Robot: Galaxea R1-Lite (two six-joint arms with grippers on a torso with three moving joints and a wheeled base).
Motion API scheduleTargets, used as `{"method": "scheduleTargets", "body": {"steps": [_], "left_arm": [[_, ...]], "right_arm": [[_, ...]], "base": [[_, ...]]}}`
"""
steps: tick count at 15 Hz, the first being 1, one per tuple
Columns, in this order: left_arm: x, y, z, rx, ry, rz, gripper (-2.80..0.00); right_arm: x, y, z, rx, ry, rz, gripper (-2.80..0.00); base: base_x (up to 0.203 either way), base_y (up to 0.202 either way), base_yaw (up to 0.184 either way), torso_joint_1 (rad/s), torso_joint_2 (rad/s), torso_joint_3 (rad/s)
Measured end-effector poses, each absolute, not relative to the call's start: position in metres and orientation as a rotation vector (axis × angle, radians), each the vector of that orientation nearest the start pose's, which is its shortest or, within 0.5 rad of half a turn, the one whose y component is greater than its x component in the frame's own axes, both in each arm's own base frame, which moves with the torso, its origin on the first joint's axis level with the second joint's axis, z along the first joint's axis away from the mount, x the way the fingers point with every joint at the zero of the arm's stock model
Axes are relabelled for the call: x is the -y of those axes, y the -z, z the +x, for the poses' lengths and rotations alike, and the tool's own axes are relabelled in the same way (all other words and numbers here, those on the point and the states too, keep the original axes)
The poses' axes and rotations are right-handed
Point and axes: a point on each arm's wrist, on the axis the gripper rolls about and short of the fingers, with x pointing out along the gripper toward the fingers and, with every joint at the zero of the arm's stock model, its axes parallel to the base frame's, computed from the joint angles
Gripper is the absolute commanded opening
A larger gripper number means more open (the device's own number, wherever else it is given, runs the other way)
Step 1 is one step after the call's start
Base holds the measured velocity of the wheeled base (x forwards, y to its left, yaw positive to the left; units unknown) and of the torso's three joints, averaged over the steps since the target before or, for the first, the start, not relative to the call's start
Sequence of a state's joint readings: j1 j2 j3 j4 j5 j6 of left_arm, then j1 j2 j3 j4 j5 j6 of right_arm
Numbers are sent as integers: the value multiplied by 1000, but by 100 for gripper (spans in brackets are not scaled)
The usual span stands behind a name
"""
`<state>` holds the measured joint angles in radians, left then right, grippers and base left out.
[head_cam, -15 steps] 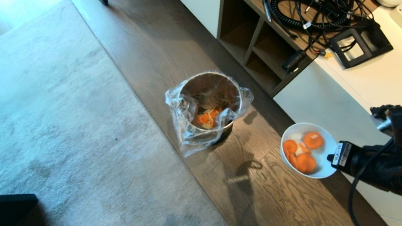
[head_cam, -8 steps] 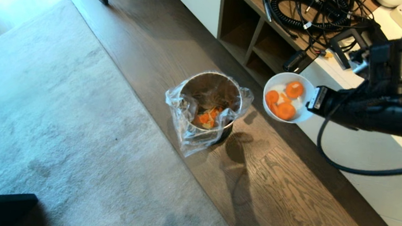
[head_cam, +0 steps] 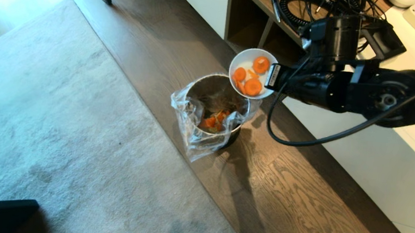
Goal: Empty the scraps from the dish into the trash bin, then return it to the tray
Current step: Move the bowl over the trash can, then pour the leftover food from the bowl into the trash can
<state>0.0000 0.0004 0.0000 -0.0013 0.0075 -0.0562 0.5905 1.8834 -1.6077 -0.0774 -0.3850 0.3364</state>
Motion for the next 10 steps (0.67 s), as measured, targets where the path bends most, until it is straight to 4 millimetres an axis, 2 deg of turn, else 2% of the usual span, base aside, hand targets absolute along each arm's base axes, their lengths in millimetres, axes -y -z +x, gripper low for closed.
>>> {"method": "scheduleTargets", "body": {"steps": [4,10], "left_arm": [[0,-76,-23,1,-7,-57,-280],[0,-76,-23,1,-7,-56,-280]], "right_arm": [[-224,-286,324,-98,-196,240,-280],[-238,-265,323,136,-247,74,-280]], "base": [[0,0,0,0,0,0],[0,0,0,0,0,0]]}}
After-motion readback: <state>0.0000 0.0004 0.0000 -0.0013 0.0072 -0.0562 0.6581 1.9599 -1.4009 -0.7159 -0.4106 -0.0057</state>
